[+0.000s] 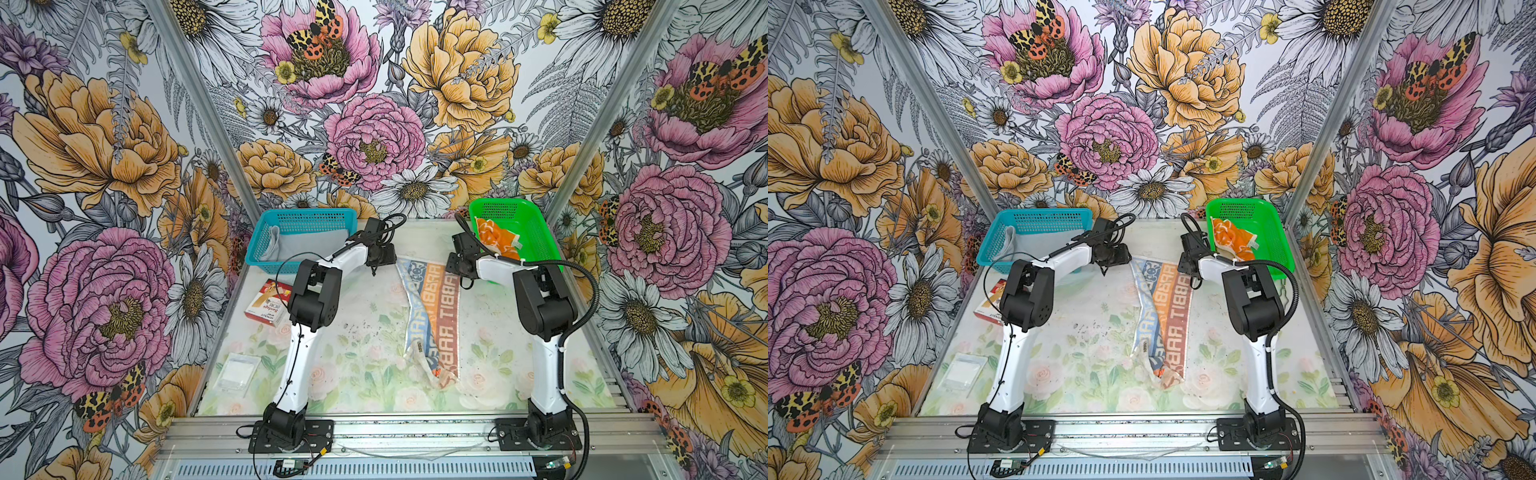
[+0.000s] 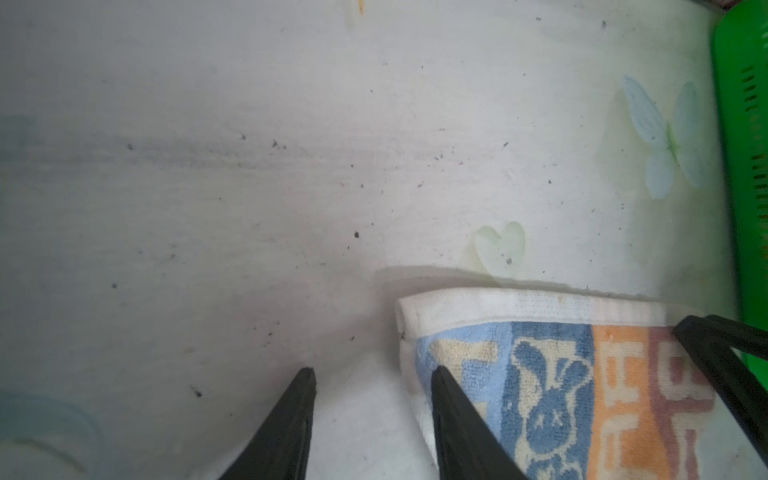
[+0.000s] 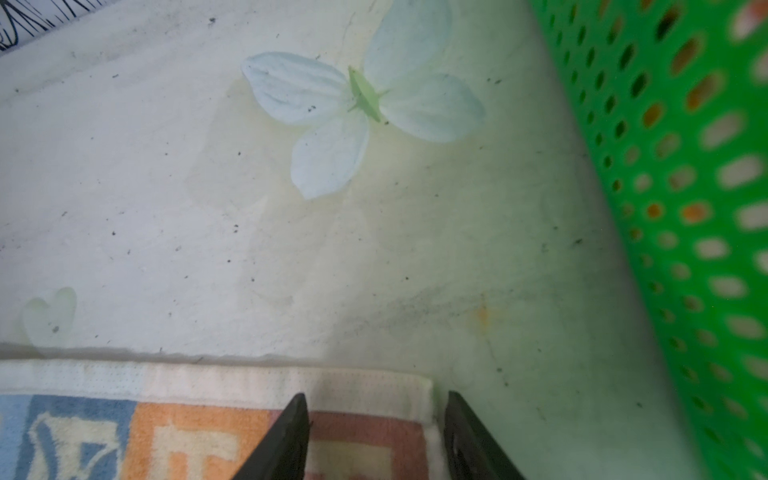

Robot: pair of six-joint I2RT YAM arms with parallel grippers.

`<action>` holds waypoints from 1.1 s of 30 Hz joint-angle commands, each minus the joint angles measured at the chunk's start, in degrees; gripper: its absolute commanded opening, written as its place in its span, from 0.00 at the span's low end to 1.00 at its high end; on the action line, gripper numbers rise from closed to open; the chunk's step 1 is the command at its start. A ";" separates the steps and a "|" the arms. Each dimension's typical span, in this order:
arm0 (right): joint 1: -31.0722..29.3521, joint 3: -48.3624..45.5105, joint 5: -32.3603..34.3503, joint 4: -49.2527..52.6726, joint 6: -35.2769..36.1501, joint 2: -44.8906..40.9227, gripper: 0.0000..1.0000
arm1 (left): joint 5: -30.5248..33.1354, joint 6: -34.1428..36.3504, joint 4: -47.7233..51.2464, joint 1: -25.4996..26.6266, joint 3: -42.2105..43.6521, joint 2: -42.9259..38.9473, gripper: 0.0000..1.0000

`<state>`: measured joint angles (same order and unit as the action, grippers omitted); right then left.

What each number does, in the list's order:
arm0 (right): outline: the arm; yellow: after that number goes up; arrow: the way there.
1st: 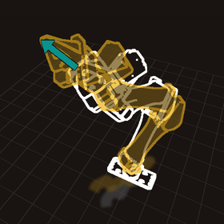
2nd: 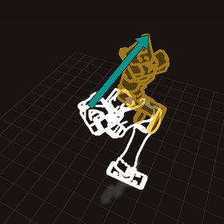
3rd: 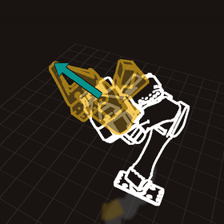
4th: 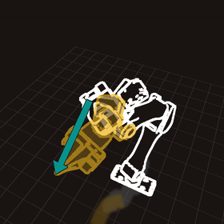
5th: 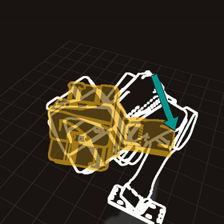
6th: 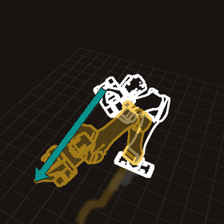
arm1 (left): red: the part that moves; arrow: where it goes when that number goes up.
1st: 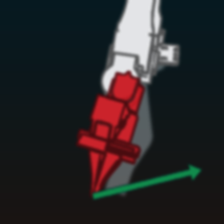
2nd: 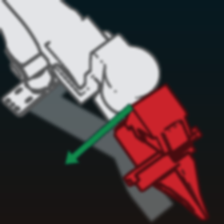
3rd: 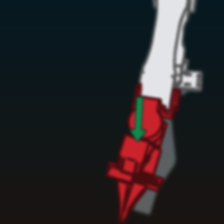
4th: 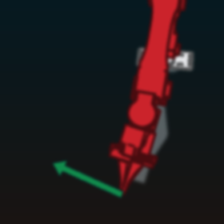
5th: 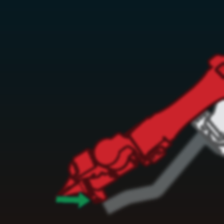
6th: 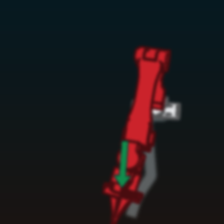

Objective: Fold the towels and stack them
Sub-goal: 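Lower both grippers onto the towel's far edge and pinch it, then lift the RABBIT towel's far edge high with both grippers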

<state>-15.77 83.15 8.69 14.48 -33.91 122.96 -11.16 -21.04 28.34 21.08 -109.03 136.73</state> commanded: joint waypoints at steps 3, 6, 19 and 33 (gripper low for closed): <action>0.64 0.86 -1.88 0.25 -0.09 0.80 0.42 | -7.04 -0.56 -1.88 -0.17 -2.38 0.55 0.49; 0.82 1.25 -3.43 0.19 -0.12 1.35 0.33 | -6.96 -0.75 -1.12 0.38 -3.44 1.29 0.49; 0.86 1.66 -5.17 0.19 -0.18 1.78 0.03 | -2.60 -1.37 1.03 0.90 -2.50 1.67 0.45; 0.89 2.49 -6.57 0.22 0.16 2.19 0.00 | -5.71 -5.59 1.02 1.21 -5.77 5.11 0.29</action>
<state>-15.27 83.92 2.92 14.50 -34.00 123.57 -15.75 -25.26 29.02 22.17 -113.62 140.27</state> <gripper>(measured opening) 0.063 0.286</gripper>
